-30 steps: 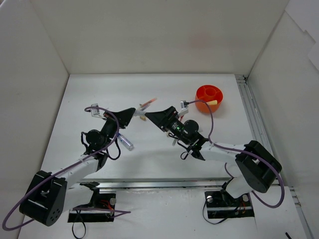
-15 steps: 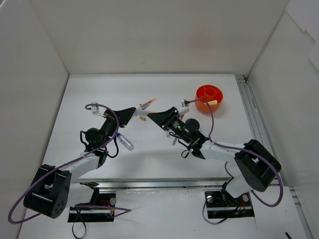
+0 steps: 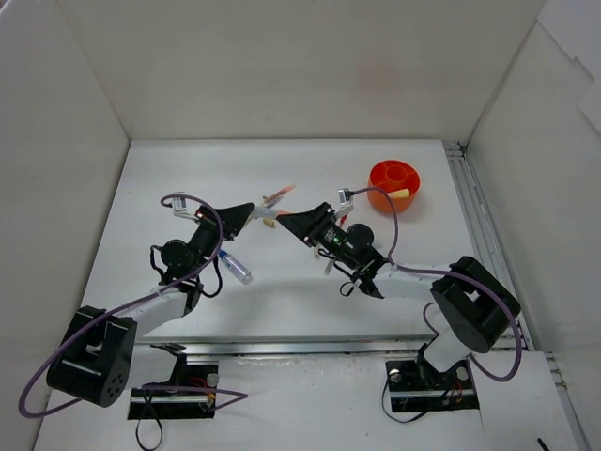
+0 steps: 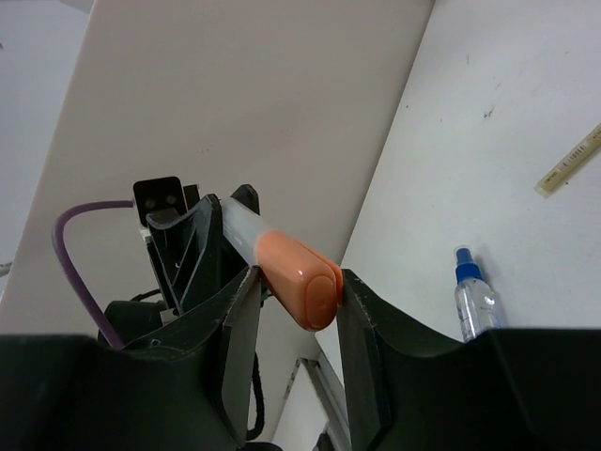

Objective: Sort the stationery into containers
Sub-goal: Place the pen in the storage box.

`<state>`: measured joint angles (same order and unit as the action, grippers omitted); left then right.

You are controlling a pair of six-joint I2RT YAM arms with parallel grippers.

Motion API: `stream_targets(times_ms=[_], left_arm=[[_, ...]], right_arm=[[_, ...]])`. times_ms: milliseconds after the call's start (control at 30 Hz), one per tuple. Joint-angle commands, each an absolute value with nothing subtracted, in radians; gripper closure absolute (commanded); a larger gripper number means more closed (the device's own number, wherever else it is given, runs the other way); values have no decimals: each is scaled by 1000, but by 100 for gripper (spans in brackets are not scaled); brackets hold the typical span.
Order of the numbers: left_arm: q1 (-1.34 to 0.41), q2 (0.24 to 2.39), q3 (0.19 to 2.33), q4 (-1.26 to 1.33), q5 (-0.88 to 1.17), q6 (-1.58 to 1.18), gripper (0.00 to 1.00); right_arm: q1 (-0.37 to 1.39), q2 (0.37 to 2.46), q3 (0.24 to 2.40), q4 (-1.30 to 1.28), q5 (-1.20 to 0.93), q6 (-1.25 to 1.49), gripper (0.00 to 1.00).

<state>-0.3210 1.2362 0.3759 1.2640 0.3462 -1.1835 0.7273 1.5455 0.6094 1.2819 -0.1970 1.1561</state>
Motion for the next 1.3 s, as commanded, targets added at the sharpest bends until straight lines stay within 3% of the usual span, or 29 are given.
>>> stream_targets(times_ms=[0,167,467,533,767,833,867,1100,1167,1200,1267], left_arm=[[-336,1238,434,1351,442,-1198,100],[-327,1259,423,1385,452,-1216,100],[-318,1339,434,1483,497,-1278,100],[-318,1377,437,1520,512,-1301,100],[-284,1537,504,1677,635,-1425,99],[-284,1529,514,1677,646,-1407,86],[-284,1514,508,1677,640,-1390,73],[-275,1329,485,1484,635,-1272,67],[-275,1296,482,1428,632,-1241,40],[-275,1263,480,1407,630,-1226,1],[-275,1220,486,1288,614,-1166,1]], right_arm=[[732,1591,635,1725,-275,1167,67],[733,1608,667,1721,-324,1140,68],[735,1549,658,1720,-342,1085,91],[736,1542,660,1721,-348,1075,100],[739,1513,660,1720,-387,1032,100],[736,1500,650,1720,-377,1028,100],[736,1496,646,1720,-374,1023,100],[727,1483,635,1720,-354,1000,100],[726,1483,646,1720,-370,997,100],[724,1483,655,1720,-376,1000,100],[719,1482,660,1718,-393,1011,100]])
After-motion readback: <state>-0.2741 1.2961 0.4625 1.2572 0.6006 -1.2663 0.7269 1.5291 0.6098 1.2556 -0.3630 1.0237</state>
